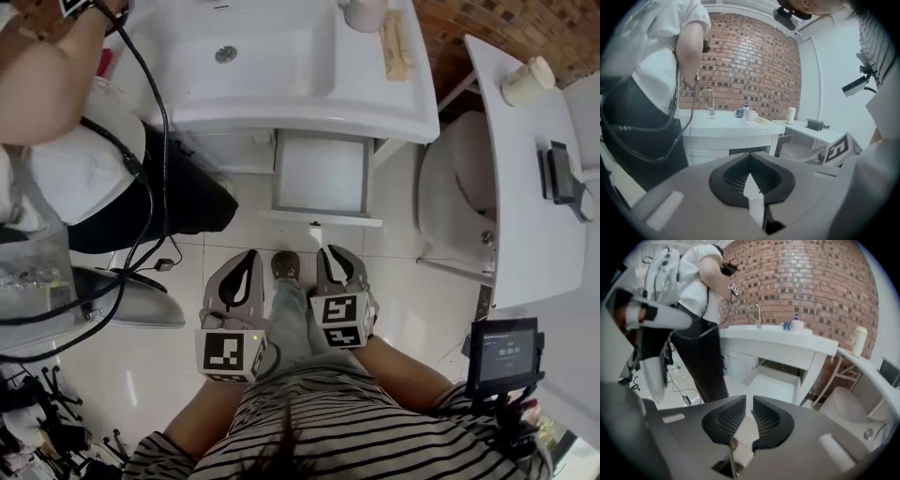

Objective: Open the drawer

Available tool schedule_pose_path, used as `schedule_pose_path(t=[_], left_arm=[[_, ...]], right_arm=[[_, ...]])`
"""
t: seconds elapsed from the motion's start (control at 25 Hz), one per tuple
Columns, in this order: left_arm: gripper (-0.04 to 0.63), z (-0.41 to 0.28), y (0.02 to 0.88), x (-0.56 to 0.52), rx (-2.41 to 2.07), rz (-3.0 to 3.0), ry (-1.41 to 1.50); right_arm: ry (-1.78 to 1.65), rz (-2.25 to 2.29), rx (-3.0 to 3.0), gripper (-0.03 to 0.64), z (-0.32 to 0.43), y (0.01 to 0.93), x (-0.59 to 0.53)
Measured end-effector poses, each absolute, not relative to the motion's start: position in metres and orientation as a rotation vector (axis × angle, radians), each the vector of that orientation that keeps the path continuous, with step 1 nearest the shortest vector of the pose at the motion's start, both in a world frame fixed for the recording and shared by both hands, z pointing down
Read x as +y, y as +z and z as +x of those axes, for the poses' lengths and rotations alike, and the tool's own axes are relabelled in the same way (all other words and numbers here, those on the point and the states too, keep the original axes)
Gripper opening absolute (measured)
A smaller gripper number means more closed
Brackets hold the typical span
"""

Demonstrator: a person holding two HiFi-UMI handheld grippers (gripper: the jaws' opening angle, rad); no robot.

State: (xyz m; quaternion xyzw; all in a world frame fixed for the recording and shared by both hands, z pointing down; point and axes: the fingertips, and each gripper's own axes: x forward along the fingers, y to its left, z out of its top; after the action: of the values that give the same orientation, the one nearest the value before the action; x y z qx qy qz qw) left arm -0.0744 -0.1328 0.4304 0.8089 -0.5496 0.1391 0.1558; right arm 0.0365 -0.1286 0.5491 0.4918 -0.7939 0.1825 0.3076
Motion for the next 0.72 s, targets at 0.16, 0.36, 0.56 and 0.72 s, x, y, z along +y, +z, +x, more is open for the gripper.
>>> schedule_pose_path(t=[0.16, 0.36, 0.56, 0.72], left_arm=[[0.014, -0.079, 0.364, -0.095, -1.597, 2.353, 0.405], [0.015, -0.086, 0.307, -0.045, -1.623, 2.421, 0.358], [0.014, -0.089, 0.269, 0.016, -1.582, 2.53, 0.271], [0.015, -0.103, 0.252, 0.084, -1.528, 2.592, 0.232]], right_arm=[[0.385, 1.255, -2.24, 0.004, 0.047, 0.431, -0.079], [0.339, 1.314, -2.335, 0.003, 0.049, 0.343, -0.019], [0.23, 1.435, -2.374, 0.003, 0.034, 0.289, 0.043], [0.258, 1.496, -2.365, 0.002, 0.013, 0.27, 0.111]])
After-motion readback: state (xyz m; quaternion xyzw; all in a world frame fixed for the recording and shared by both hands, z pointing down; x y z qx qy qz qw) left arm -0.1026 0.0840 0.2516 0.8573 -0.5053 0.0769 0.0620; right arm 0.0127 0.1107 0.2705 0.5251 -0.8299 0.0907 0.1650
